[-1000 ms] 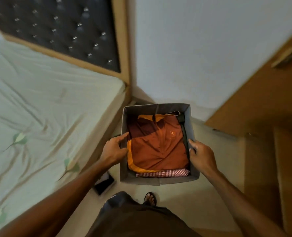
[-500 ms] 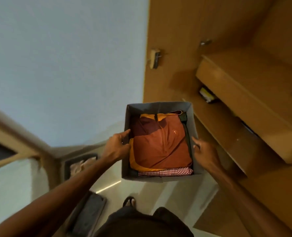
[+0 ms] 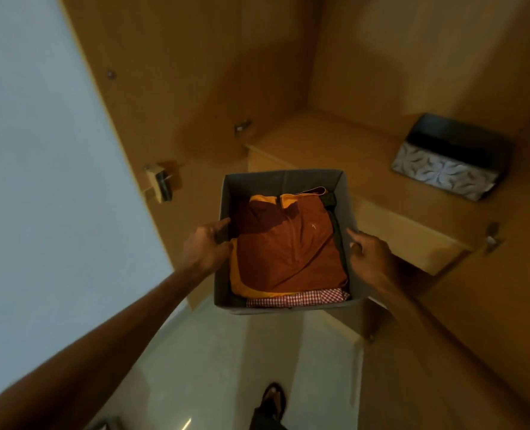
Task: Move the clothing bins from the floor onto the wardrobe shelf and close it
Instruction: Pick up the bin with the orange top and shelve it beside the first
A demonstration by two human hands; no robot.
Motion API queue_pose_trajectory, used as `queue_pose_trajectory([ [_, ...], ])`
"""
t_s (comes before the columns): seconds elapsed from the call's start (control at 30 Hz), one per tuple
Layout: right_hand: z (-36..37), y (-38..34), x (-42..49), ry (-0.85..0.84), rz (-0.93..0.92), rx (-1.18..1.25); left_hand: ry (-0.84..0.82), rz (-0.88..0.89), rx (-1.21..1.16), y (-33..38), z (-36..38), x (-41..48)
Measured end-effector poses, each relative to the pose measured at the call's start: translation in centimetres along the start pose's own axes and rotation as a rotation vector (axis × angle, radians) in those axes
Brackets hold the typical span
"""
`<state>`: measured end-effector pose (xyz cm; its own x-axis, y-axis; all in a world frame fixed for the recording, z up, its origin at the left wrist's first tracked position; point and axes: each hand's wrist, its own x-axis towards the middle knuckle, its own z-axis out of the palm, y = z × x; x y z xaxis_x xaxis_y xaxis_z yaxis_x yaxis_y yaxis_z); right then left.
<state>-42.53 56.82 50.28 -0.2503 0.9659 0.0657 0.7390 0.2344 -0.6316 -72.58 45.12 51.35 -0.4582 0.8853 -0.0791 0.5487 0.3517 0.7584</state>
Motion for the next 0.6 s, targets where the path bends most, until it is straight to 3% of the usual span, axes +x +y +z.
queue_pose_trajectory([
  [0.33,-3.1,2.0,12.5,0.110,0.046,0.012,-0.105,0.139,-0.133,7.7,3.5,15.0],
  [0.6,-4.7,4.9,22.1,0.128,0.159,-0.024,-0.113,0.242,0.093,11.7,8.4,27.2],
])
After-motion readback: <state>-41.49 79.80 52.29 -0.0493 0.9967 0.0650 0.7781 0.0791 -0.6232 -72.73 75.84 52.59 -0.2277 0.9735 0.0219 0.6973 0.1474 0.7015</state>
